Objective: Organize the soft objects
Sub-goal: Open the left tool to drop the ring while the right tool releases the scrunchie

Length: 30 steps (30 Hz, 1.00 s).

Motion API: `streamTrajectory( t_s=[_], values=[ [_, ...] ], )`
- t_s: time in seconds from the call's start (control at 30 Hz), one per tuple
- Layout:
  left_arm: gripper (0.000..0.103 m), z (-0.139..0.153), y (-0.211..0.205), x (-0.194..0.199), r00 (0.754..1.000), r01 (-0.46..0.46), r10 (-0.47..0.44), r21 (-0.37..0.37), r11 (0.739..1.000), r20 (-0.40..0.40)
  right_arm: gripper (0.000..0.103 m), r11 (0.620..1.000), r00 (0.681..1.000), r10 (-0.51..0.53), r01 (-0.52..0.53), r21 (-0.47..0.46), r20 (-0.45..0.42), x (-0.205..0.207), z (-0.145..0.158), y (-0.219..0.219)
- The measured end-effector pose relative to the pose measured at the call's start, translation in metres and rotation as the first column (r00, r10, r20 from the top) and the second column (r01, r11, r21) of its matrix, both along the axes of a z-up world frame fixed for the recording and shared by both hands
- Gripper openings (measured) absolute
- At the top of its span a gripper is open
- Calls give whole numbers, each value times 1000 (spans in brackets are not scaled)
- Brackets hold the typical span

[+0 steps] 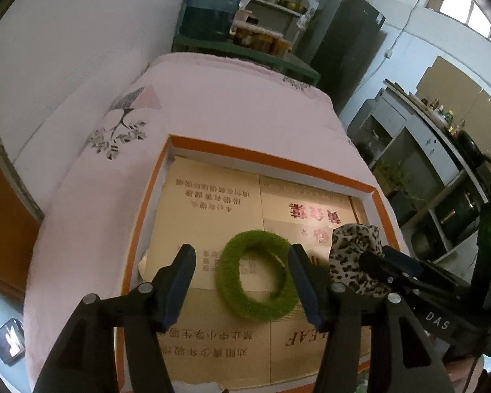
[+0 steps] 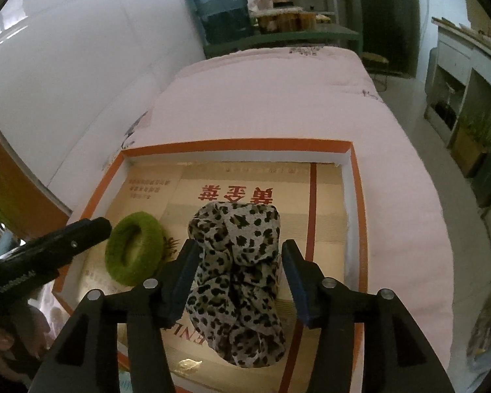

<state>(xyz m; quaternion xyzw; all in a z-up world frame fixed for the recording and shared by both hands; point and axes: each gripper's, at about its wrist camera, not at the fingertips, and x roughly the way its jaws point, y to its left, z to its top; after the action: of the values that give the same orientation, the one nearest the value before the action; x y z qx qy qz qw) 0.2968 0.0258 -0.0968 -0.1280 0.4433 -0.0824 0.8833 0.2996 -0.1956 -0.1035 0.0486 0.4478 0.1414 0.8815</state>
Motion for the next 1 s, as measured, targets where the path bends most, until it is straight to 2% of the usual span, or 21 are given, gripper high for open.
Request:
streamTrajectory(
  t_s=[0.43, 0.67, 1.0],
  values=[
    [58, 29, 1, -23, 996, -10, 6, 36, 999, 86, 56, 1000, 999, -8, 9, -20, 50, -24, 19, 2],
    [58, 45, -7, -44, 988, -23, 4, 120, 992, 153, 56, 1000, 998, -6, 8, -21, 68, -42, 28, 6],
    [58, 64, -14, -73, 978, -33, 0, 153, 988, 210, 56, 999, 994, -1, 5, -35, 113, -68, 46, 12]
  ],
)
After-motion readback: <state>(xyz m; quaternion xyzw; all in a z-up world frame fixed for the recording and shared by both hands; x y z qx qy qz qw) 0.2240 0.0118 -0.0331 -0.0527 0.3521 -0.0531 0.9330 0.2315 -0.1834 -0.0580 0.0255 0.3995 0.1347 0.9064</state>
